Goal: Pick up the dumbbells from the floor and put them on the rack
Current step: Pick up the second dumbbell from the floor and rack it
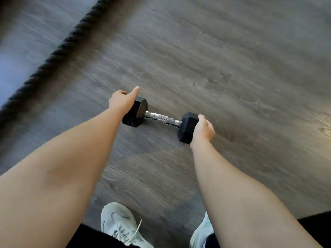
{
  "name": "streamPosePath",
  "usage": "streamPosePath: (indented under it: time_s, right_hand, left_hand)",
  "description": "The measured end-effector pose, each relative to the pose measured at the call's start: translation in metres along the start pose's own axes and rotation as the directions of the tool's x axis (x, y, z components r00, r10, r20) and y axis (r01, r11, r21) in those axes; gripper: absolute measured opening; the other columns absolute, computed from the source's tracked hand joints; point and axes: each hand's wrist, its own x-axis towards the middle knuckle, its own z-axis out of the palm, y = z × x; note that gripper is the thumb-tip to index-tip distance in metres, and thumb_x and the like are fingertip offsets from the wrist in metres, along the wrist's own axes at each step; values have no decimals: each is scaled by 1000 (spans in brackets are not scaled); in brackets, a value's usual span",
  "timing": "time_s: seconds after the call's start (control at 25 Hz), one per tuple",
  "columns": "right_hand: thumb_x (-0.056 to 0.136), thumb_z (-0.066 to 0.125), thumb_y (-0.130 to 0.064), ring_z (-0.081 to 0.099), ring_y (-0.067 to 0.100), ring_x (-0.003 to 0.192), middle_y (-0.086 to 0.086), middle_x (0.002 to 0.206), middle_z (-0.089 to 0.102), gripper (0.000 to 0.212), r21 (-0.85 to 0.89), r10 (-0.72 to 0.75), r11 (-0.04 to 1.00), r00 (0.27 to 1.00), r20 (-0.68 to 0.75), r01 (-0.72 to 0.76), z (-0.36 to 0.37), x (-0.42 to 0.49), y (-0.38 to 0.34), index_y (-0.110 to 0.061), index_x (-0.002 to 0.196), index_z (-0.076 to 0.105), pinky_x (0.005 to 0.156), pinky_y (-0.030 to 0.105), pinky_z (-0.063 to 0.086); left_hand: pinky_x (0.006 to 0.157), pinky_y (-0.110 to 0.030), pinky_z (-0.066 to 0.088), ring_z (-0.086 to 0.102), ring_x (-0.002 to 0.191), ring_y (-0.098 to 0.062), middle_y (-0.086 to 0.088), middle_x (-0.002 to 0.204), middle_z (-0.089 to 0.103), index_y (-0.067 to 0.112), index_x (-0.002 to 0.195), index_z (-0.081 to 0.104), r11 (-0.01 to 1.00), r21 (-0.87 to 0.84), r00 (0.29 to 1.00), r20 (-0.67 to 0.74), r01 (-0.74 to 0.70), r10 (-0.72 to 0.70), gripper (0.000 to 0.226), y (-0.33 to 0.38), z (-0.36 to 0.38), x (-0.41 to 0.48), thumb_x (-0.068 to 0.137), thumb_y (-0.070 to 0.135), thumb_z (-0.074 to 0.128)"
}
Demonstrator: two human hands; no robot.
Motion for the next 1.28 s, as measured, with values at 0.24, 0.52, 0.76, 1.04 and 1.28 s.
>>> streamPosePath:
  time_s: [0.24, 0.52, 0.76, 1.04, 1.28]
  right_hand:
    - [69, 72, -50, 60, 26, 92, 1, 95, 61, 32, -17, 127, 992, 992, 8, -127, 7, 22, 1, -23, 74, 56, 89, 43, 53]
    - [57, 72, -42, 56, 21, 74, 0, 86, 58, 37, 36, 159, 987, 987, -23, -158, 10, 19, -9, -20, 78, 51, 59, 33, 42]
    - [57, 72, -42, 57, 22, 68, 0, 81, 61, 35, -43, 84, 996, 993, 87, -81, 4, -80, -94, -17, 78, 59, 58, 31, 46]
    - [61, 75, -38, 56, 20, 66, 0, 82, 60, 31, -118, -25, 991, 966, 258, 57, -12, -309, -261, -16, 74, 58, 53, 28, 40]
    - [55, 77, -35, 64, 25, 65, 4, 79, 66, 29, -151, -112, 970, 902, 416, 190, -19, -528, -379, -15, 71, 62, 57, 32, 54]
  left_hand:
    - [70, -55, 48, 55, 94, -40, -9, 116, 56, 13, 120, 52, 954, -87, 953, 128, 288, -276, 85, -2, 11, 17, 56, 64, 78]
    - [62, -50, 51, 62, 78, -34, -8, 95, 66, 21, 97, 56, 902, -263, 939, 124, 342, -320, 59, -1, 4, 12, 51, 46, 83]
    - [60, -52, 53, 65, 70, -29, -3, 86, 69, 24, 91, 61, 852, -418, 942, 29, 315, -334, 53, 55, -100, -81, 47, 46, 82]
    - [71, -58, 53, 69, 72, -30, -2, 87, 72, 26, 87, 63, 743, -606, 908, -79, 283, -411, 55, 150, -305, -252, 42, 48, 83]
    - [78, -61, 53, 69, 88, -35, -7, 107, 69, 22, 117, 58, 618, -753, 866, -133, 228, -481, 88, 208, -487, -399, 38, 53, 81]
